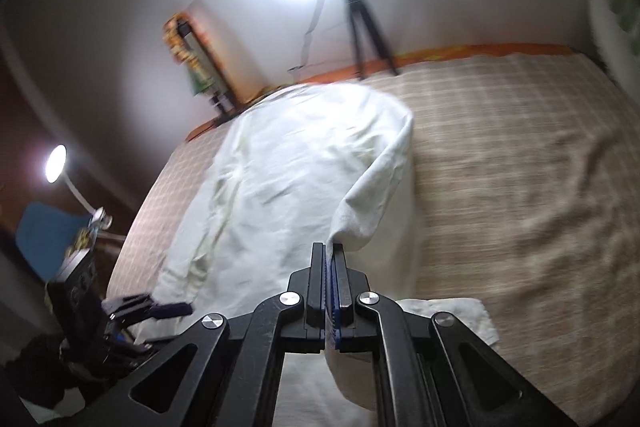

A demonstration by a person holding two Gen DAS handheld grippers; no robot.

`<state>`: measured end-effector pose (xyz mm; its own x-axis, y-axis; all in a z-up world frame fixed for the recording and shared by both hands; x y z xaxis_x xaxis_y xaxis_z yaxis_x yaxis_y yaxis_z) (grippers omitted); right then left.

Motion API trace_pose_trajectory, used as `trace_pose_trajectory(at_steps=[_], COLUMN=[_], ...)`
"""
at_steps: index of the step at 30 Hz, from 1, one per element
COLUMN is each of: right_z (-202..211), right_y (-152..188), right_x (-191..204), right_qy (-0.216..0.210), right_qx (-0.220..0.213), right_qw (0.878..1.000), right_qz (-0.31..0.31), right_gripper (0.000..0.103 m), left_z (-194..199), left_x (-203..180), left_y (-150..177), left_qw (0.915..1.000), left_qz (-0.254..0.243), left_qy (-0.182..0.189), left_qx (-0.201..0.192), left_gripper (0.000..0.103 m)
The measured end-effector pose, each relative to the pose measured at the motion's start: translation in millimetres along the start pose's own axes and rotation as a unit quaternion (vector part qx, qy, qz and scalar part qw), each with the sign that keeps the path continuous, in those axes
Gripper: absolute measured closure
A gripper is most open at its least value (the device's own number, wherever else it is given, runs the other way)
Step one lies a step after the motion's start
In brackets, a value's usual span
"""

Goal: Fold small clothes

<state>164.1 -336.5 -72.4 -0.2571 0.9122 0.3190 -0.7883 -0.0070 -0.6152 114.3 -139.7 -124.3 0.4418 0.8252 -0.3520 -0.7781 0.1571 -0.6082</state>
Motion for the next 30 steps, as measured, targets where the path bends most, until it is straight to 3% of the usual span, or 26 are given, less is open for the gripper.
trace_pose_trajectory(at_steps=[8,11,12,14,18,22,26,30], right_z=[-62,-81,-81,-70,-31,2,3,-16], right_y=[39,48,49,47,37,40,56,69], right_x=[69,69,69,65,56,25,-18,-50], right_qy=[-0.021,-0.030,-0.028,-0.038,-0.063,-0.015,0.037,0.058], right_qx=[0.092,0.133,0.139,0.128,0.078,0.041,0.042,0.073], right_qw=[0.991,0.986,0.986,0.988,0.993,0.999,0.998,0.995], right_qz=[0.093,0.094,0.092,0.081,0.055,0.031,-0.007,-0.043], right_gripper=[0.102,0.093,0.079,0.065,0.065,0.055,0.038,0.038], left_z=[11,12,12,14,16,13,6,-1], left_x=[15,16,16,15,12,5,-3,-10], left_y=[3,7,8,9,6,2,1,0], left_qw=[0.9996,0.9997,0.9997,0.9998,0.9998,0.9998,0.9999,1.0000], left_qz=[0.024,0.023,0.021,0.019,0.017,0.010,0.001,-0.002], left_qy=[-0.008,-0.006,-0.006,-0.006,-0.005,0.001,0.007,0.007], left_qx=[-0.011,-0.008,-0.008,-0.009,-0.013,-0.015,-0.010,-0.006], left_gripper=[0.056,0.056,0.056,0.056,0.056,0.056,0.056,0.056])
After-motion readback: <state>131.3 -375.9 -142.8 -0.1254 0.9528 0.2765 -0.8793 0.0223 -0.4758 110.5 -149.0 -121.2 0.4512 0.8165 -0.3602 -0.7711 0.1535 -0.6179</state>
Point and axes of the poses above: each gripper's, at about its wrist camera, not at the fingertips, and z roughly against the way its jaws point, x to its left, y to its underside, the point moved 1 cm from there along -z, roughly the way its jaws point, and after that the axes turned 1 degree about y, right-handed, at the moved point
